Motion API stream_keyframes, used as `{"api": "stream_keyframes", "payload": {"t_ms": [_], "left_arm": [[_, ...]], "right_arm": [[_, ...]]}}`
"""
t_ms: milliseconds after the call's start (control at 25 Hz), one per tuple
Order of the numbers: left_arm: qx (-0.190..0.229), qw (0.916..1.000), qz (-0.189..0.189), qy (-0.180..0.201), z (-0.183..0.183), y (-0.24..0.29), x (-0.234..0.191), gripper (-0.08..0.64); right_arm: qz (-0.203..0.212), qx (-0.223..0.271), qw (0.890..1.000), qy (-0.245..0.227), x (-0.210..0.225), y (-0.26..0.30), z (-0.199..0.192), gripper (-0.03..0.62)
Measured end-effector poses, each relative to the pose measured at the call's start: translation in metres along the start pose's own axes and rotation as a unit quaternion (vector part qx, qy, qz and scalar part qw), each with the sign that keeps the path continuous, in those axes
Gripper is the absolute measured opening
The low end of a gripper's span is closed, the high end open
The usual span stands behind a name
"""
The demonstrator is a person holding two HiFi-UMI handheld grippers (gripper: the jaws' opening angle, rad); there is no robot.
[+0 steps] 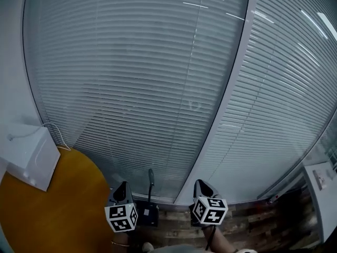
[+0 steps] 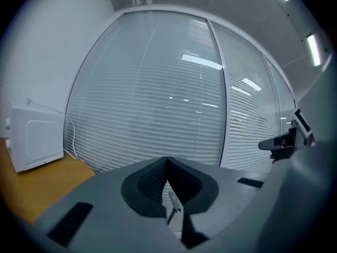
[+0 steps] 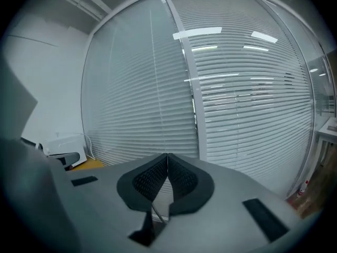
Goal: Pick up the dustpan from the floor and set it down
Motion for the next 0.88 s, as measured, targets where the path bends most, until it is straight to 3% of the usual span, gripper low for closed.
{"api": "stream_keyframes", "payload": {"t_ms": [280, 880], "left_arm": [[0.001, 0.9998, -0.012, 0.013, 0.011, 0.03, -0.001, 0.017], [-0.035, 0.999, 0.023, 0.014, -0.006, 0.038, 0.011, 0.017]], "right_arm": [[-0.003, 0.004, 1.0, 0.002, 0.0, 0.03, 0.013, 0.032], [0.046, -0.014, 0.999, -0.003, -0.001, 0.064, 0.02, 0.032]]}}
Point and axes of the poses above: the fingertips, and each gripper's own axes: y forward along the fingers, x to its right, z out of its top, the point moved 1 cm from there along -y, backward along the fingers, and after that the axes turned 9 degrees about -x, right-handed, at the moved point
